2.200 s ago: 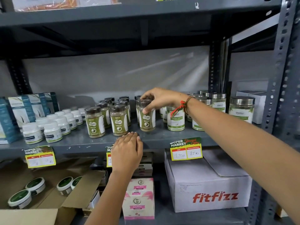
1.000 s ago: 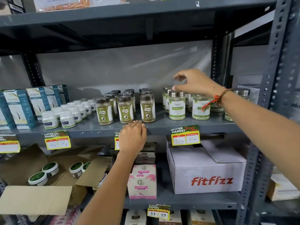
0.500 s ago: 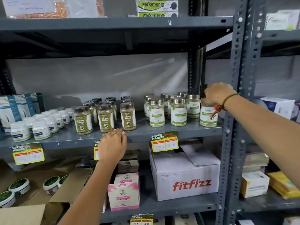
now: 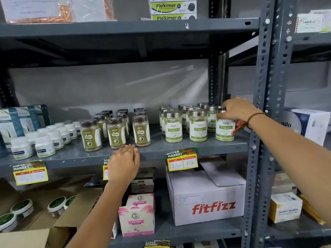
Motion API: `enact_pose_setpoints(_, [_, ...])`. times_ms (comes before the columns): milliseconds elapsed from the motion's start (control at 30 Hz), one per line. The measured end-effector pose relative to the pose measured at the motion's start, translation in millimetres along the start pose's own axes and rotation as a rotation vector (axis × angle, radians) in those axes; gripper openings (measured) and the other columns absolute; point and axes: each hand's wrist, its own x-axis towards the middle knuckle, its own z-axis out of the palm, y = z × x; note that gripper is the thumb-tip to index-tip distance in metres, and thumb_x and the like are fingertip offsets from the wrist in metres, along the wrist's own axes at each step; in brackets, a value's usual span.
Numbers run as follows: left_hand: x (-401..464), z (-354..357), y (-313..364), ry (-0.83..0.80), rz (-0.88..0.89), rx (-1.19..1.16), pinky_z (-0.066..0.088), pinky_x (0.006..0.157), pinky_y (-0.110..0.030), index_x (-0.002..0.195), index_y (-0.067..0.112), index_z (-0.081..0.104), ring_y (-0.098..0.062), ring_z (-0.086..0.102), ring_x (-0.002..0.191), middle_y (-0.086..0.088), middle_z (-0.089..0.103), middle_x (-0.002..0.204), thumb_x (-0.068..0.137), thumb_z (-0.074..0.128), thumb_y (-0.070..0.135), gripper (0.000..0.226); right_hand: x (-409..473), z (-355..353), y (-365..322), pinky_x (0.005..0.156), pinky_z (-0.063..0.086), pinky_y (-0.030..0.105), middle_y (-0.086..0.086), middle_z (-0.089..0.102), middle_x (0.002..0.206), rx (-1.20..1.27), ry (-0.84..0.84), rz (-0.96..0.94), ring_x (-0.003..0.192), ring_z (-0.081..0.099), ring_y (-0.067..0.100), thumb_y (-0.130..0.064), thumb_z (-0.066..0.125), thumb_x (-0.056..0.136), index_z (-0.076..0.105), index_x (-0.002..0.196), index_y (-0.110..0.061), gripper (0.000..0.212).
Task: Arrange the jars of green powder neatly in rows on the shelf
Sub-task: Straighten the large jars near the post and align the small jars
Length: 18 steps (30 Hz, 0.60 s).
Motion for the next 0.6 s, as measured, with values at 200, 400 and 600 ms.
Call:
enact_pose_setpoints(200, [-1, 1, 0, 0.014, 0.001, -0.002, 0.049, 0.090, -0.038, 0.110, 0.010, 0.069, -0.024, 0.063, 0.106, -0.007, 0.070, 0.113, 0.096, 0.040, 0.030, 0.037, 12, 4, 2, 0.100, 0.041, 0.044, 0.015, 0.056, 0.138, 0.124, -0.021, -0.038, 0.126, 0.049, 0.035, -0.058, 0.060, 0.084, 0.053, 0.138, -0.018, 0.068])
enact_pose_setpoints(400, [0, 2, -1, 0.013, 0.004, 0.001, 0.048, 0.094, -0.038, 0.112, 0.009, 0.068, -0.024, 0.062, 0.109, -0.008, 0.070, 0.115, 0.097, 0.040, 0.030, 0.039, 15, 3, 3, 0.102, 0.041, 0.041, 0.009, 0.056, 0.141, 0.144, -0.031, -0.056, 0.127, 0.050, 0.032, -0.054, 0.063, 0.085, 0.053, 0.139, -0.019, 0.065])
enact_pose_setpoints(600, [0, 3, -2, 0.015, 0.003, -0.001, 0.047, 0.096, -0.038, 0.113, 0.010, 0.068, -0.023, 0.061, 0.110, -0.008, 0.069, 0.117, 0.097, 0.039, 0.032, 0.039, 21, 5, 7, 0.105, 0.041, 0.041, 0.006, 0.056, 0.141, 0.148, -0.031, -0.069, 0.128, 0.051, 0.029, -0.056, 0.064, 0.083, 0.054, 0.138, -0.020, 0.067])
